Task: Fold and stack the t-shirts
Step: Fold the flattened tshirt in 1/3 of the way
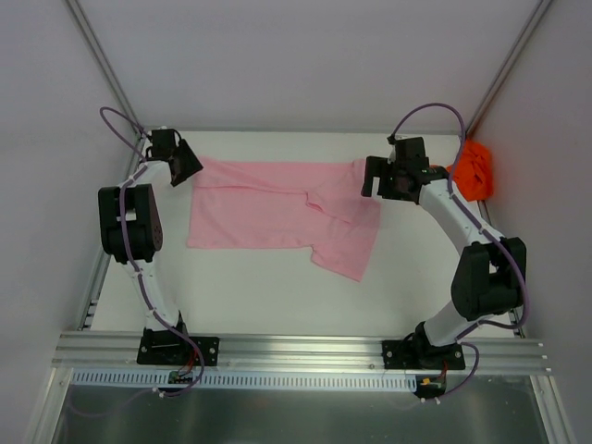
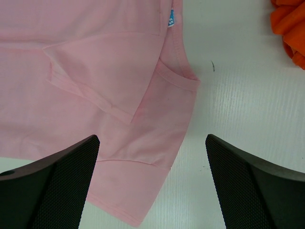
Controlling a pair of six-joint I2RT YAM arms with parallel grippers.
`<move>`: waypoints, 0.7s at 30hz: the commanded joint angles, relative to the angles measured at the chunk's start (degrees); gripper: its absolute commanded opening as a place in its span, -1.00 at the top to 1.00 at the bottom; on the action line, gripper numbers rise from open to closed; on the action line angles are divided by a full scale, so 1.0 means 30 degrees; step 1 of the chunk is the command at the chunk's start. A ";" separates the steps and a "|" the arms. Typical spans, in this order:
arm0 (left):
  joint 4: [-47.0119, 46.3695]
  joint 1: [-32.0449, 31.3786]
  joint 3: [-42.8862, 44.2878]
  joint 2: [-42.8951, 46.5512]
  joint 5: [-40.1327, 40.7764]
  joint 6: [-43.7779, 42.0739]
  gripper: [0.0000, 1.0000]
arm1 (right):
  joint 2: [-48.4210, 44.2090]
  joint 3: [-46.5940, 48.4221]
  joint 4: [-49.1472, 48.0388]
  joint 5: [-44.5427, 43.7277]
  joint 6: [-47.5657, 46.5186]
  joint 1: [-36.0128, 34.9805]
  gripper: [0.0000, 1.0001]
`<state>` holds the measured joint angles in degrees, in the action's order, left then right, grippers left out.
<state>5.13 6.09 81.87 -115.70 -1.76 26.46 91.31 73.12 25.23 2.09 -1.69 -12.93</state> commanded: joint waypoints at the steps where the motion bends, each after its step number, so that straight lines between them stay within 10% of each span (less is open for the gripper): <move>1: 0.0544 0.0080 0.1422 -0.0309 0.1201 0.0556 -0.18 | -0.0261 0.0235 -0.0296 -0.0579 0.0213 0.0032 -0.93; 21: 0.4265 0.0080 0.3500 -0.1656 0.0616 -0.0352 -0.04 | 0.0677 0.0909 -0.0326 -0.0579 0.0242 0.0032 -0.93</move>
<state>15.27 6.09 88.68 -119.35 0.27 26.39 93.43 73.69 25.26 1.67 -1.67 -12.93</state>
